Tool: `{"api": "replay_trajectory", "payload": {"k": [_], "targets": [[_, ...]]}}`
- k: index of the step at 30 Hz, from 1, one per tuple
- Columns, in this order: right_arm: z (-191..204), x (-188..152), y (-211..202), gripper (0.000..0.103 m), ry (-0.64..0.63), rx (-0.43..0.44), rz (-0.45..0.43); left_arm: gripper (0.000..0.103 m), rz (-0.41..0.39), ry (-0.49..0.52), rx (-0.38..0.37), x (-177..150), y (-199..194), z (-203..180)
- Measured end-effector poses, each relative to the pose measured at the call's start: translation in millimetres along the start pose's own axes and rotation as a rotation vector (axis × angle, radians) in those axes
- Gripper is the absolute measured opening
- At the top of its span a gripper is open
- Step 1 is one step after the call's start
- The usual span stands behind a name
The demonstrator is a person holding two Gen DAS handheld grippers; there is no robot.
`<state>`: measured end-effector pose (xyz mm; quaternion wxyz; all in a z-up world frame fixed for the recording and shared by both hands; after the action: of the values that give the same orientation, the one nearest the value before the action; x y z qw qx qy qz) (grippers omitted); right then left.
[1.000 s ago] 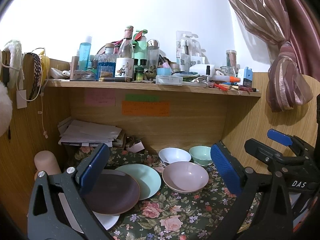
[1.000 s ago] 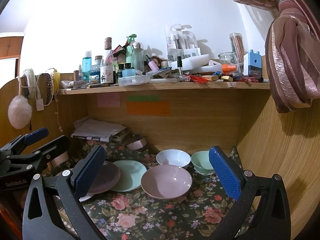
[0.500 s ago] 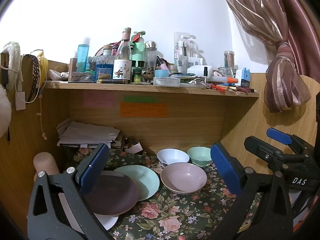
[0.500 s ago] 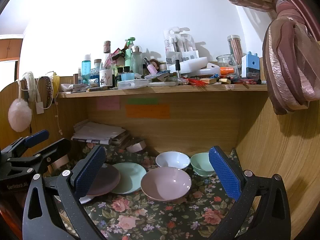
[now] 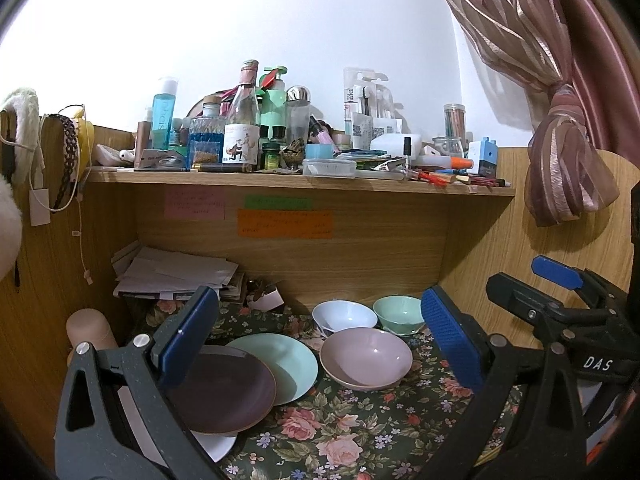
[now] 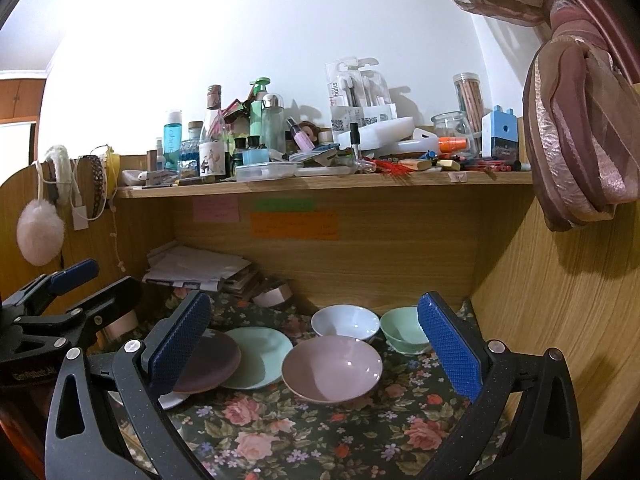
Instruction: Organize plates and bowls
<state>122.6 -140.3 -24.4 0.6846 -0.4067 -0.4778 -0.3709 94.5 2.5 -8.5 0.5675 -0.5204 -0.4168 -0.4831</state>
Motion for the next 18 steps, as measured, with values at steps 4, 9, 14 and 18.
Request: {"api": "replay_trajectory", "payload": {"k": [4,9,14,18], "targets": [[0.3,-0.1,-0.2,0.103,0.000,0.000,-0.001,0.103,0.002,0.002,0.000,0.3,0.1,-0.6],[1.1,-1.3,0.2,0.103,0.006,0.000,0.003,0.103,0.005,0.001,-0.001,-0.3,1.1,-0.2],[0.3,-3.3,3.3,0.103,0.012,-0.008,0.010,0.103,0.014,-0.004,-0.005,-3.3,4.7,1.8],[-1.8,-6.2,7.4,0.103,0.014,-0.005,0.021,0.103,0.025,-0.008,-0.006,-7.9,9.6,4.7]]}}
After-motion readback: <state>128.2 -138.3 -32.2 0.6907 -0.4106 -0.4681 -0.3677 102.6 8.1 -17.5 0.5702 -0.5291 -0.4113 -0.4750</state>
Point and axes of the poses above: each gripper's, at about its wrist camera, not at the fingertips, and y roughly the way its jaws point, z to its left, x to its top, the point moved 10 cm from there along y, roughly the way its jaws point, and after that the axes turned 10 degrees about y, right-handed, at the moved point
